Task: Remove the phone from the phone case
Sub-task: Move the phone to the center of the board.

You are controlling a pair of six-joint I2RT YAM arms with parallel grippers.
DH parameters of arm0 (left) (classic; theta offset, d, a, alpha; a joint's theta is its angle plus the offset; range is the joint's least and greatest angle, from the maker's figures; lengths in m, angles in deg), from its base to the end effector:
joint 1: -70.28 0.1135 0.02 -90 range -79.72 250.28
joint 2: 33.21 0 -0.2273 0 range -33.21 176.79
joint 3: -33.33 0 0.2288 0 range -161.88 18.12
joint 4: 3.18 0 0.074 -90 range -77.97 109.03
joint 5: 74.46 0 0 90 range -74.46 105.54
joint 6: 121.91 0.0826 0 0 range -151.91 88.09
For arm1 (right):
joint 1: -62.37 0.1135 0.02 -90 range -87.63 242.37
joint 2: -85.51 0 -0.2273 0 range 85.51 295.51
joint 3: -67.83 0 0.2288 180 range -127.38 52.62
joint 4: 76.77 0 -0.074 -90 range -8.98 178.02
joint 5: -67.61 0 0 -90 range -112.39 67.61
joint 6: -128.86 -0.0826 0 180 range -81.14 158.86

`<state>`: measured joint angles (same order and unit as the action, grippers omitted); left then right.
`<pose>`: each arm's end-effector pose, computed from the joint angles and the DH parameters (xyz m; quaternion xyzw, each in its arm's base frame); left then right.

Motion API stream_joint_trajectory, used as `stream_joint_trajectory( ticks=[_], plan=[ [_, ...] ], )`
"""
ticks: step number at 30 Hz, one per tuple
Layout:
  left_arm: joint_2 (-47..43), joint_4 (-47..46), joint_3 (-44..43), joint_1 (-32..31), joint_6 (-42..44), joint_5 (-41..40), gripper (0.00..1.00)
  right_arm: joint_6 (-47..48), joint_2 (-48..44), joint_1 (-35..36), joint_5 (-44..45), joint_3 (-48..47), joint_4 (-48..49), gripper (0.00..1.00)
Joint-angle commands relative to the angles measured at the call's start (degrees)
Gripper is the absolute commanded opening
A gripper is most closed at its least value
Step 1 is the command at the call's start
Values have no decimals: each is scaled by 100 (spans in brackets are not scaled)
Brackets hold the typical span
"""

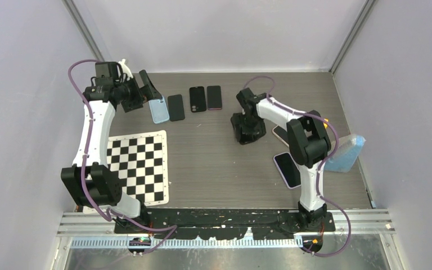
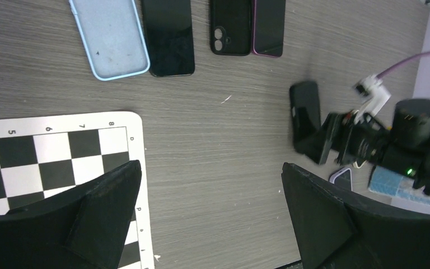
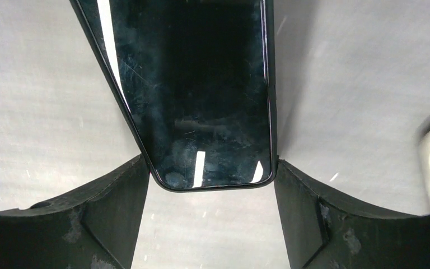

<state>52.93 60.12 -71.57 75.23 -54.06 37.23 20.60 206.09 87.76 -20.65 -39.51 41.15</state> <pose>0.3302 -0.0020 0.3081 -0.1416 0.8977 -0.2283 0.3493 0.3607 0.1684 0.1053 -0.0597 0.9899 0.0335 0.1242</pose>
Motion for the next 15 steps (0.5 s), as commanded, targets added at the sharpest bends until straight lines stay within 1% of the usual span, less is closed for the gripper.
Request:
stream_joint_trajectory(
  ticks=[1, 2, 3, 4, 6, 10, 15],
  plan=[
    [-74, -354, -71, 11, -51, 376, 100, -567, -719, 346, -192, 807, -211, 68],
    [-99, -384, -47, 5, -46, 442, 100, -602, -721, 371, -77, 938, -170, 76],
    [-113, -387, -41, 1, -44, 496, 100, -601, -716, 375, -7, 980, -80, 81],
    [-130, -381, -40, 6, -44, 539, 100, -560, -727, 383, 79, 1067, -17, 91],
    [-178, -399, -4, 5, -58, 578, 100, -472, -751, 387, 107, 1156, 217, 99],
    [-314, -461, 123, 4, -61, 531, 100, -223, -567, 390, 405, 1112, 507, 100],
    [-481, -423, 213, 6, 14, 399, 100, 83, -118, 388, 506, 889, 736, 100]
  ],
)
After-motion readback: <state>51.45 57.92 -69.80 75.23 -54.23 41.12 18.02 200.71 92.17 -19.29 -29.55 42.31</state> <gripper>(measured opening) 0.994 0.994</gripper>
